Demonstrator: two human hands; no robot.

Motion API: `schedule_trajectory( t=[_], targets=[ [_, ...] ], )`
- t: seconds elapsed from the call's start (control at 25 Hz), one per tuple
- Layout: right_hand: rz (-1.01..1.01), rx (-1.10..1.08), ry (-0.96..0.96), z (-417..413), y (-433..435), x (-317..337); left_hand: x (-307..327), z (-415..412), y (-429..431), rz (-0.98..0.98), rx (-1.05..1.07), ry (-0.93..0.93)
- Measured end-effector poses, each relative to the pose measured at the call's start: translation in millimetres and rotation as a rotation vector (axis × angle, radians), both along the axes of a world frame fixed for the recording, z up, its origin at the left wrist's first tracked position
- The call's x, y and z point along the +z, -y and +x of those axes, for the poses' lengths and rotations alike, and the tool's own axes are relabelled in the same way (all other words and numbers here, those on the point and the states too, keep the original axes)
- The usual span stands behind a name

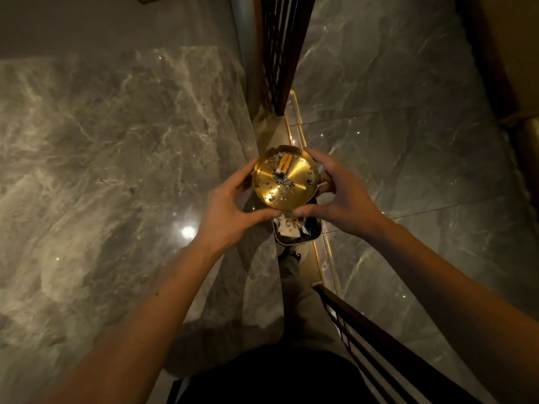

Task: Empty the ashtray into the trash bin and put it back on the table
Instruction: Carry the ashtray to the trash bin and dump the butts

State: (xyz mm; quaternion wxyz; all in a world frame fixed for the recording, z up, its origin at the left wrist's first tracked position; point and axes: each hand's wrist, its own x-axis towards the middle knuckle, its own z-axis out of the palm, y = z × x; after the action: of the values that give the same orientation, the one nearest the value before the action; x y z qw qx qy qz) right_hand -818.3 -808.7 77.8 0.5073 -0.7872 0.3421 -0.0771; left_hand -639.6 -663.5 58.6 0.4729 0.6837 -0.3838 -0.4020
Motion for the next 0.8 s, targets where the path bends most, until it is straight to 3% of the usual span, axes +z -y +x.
schedule_trajectory(
  t=[0.36,0.6,0.8],
  targets=[
    [0.108,0.11,-0.07,-56,59,-56,-49,-88,44,0.172,0.128,-0.197],
    [0.146,0.151,-0.213,-84,91,-125,-112,-123,79,0.317,0.169,-0.348],
    [0.288,0.105,-0.225,-88,104,-183,-171,-131,101,0.417,0.188,-0.422]
  ],
)
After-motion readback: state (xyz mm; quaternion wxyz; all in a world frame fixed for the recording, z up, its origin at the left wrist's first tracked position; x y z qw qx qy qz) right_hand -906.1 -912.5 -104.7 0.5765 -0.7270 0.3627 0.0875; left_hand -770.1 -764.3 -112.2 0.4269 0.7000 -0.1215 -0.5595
